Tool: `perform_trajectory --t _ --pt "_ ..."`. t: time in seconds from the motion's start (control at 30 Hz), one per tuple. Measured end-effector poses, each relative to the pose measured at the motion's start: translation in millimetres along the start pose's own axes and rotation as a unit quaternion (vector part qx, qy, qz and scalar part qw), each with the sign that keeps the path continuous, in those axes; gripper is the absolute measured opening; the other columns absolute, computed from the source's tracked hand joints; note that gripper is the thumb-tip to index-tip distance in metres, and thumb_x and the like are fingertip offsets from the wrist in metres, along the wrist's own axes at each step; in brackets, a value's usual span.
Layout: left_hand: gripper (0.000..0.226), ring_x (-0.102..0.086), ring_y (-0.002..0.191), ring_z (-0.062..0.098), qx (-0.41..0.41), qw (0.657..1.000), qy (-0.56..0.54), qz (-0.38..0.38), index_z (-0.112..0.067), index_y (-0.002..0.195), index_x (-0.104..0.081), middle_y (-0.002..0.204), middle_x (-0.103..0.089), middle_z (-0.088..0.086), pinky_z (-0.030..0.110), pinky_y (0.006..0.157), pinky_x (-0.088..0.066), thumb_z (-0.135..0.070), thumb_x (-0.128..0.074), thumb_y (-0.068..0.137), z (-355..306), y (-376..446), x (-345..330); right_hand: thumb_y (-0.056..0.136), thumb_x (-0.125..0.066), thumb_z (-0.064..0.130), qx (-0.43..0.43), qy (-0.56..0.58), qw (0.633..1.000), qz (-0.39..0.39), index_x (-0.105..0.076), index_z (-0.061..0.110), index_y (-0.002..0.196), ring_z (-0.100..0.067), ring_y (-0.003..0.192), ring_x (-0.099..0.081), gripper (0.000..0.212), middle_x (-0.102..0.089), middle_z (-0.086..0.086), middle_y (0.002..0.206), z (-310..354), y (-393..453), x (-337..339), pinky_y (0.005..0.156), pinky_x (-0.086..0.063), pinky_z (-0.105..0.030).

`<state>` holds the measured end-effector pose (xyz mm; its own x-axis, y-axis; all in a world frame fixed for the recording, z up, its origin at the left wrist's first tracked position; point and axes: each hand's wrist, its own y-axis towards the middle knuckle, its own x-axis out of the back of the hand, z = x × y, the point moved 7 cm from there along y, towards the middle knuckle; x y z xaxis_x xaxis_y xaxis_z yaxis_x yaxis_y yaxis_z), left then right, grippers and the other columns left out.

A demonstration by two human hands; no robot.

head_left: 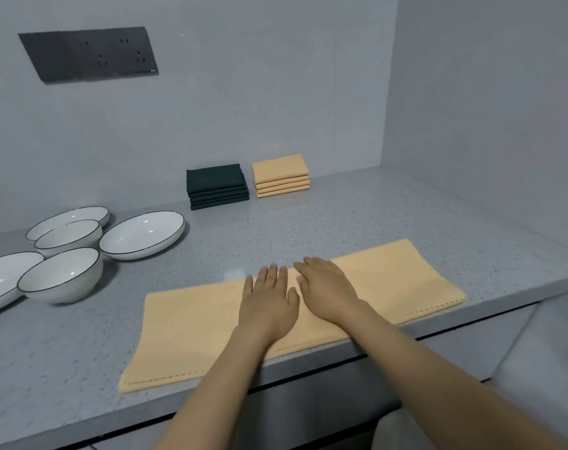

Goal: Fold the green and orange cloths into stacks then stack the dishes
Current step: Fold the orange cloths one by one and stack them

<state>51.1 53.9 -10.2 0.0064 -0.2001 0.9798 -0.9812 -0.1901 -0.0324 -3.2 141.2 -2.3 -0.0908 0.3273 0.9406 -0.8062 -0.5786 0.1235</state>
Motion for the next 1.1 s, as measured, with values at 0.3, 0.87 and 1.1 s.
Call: perform_trajectory --t 0.3,0.87,1.1 --pt "0.057 0.013 0.146 0.012 -0.001 1.0 0.008 -0.012 -0.021 0.153 0.005 0.16 0.01 -0.002 0.036 0.118 0.011 -0.039 -0.012 0.101 6.8 3.2 -3.0 0.099 -0.01 0.049 -0.1 -0.062 0.992 0.048 0.001 0.028 0.151 -0.014 0.146 0.008 0.057 0.004 0.007 0.159 -45.1 -2.9 0.5 0.118 0.007 -0.038" --pt "0.059 0.012 0.146 0.012 -0.002 1.0 0.016 -0.003 -0.02 0.153 0.005 0.16 0.011 -0.001 0.036 0.119 0.01 -0.043 -0.01 0.101 2.7 2.6 -3.7 0.102 -0.014 0.039 -0.164 -0.094 0.982 -0.025 0.0 0.017 0.152 -0.025 0.146 0.006 0.056 0.001 -0.011 0.159 -85.6 -11.1 43.4 0.118 0.007 -0.041" --pt "0.056 0.012 0.146 0.011 -0.008 1.0 0.004 0.005 -0.019 0.152 0.005 0.16 0.011 -0.001 0.035 0.118 0.011 -0.037 -0.011 0.102 -1.1 3.6 -5.1 0.103 -0.018 0.033 -0.035 0.01 0.999 0.015 -0.014 0.021 0.151 -0.015 0.146 -0.008 0.05 -0.015 0.001 0.158 -12.2 -11.6 -0.8 0.119 -0.005 -0.032"
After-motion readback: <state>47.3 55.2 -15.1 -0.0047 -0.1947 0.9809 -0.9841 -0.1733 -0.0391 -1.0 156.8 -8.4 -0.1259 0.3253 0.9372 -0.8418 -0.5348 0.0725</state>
